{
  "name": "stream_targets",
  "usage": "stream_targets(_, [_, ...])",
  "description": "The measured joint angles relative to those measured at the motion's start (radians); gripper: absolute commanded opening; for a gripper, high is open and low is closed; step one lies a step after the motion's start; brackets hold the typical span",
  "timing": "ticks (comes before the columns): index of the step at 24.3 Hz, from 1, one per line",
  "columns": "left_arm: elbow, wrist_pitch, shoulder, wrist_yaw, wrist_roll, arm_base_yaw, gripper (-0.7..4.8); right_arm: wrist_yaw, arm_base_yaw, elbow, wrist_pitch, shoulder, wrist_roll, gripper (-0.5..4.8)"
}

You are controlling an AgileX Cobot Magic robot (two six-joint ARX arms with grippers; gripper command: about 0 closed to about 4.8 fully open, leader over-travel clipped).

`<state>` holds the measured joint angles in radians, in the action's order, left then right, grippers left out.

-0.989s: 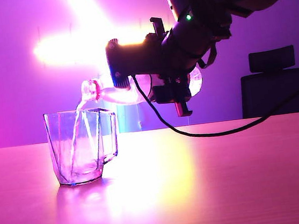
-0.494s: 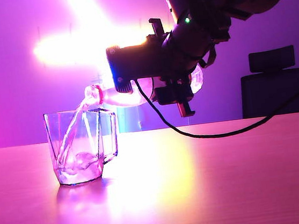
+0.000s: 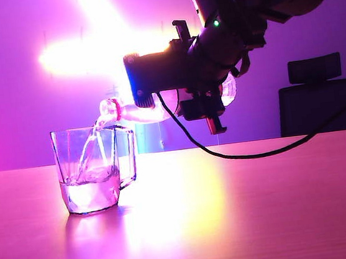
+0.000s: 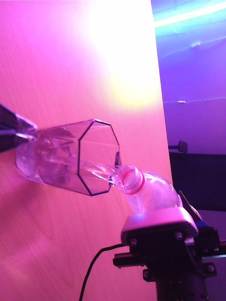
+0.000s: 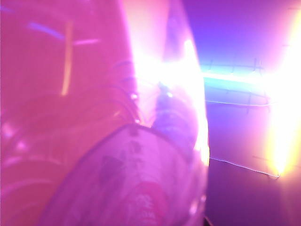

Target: Pick up the mineral water bottle on the table and pour water into the mug until it's half full.

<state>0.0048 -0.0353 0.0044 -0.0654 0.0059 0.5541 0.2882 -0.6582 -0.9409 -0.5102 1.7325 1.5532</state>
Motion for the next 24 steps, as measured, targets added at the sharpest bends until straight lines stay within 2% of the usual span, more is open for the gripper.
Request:
stream_targets(11, [0.0, 0.0, 0.0, 0.0, 0.0, 0.0, -0.02, 0.0, 0.0, 0.0, 0.0, 0.0, -0.007, 2.54])
stream_targets(17, [0.0, 0.0, 0.0, 0.0, 0.0, 0.0, -0.02, 0.0, 0.0, 0.0, -0.001, 0.0, -0.153, 2.55])
stream_targets(20, [0.0, 0.0, 0.0, 0.0, 0.0, 0.0, -0.02, 0.004, -0.012, 0.0, 0.0, 0.0, -0.187, 2.56])
stream_targets(24, [0.0, 0.0, 0.0, 0.0, 0.0, 0.0, -0.02, 0.004, -0.039, 0.0, 0.0, -0.001, -0.291, 2.85])
